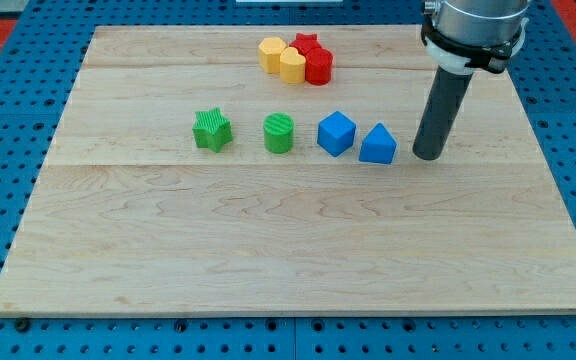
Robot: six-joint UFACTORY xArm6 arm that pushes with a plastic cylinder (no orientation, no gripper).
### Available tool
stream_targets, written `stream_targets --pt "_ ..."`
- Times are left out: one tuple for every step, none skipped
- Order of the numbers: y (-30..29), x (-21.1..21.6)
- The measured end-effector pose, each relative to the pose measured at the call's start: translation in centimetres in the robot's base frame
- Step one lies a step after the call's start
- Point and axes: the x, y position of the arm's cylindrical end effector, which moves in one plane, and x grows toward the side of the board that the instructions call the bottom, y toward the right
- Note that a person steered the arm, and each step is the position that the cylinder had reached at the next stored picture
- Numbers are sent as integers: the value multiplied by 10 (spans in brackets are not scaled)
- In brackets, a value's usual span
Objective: Push the green star into the green circle
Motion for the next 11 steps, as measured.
stream_targets --pt "-57 -2" --pt "-125 -46" --pt "-167 -87" --pt "-186 -109" --pt "-209 -95" --pt "-207 -71" --pt "-258 -74" --pt "-292 -43" --pt "-268 -10" --pt "-241 -48" --pt "-225 -76"
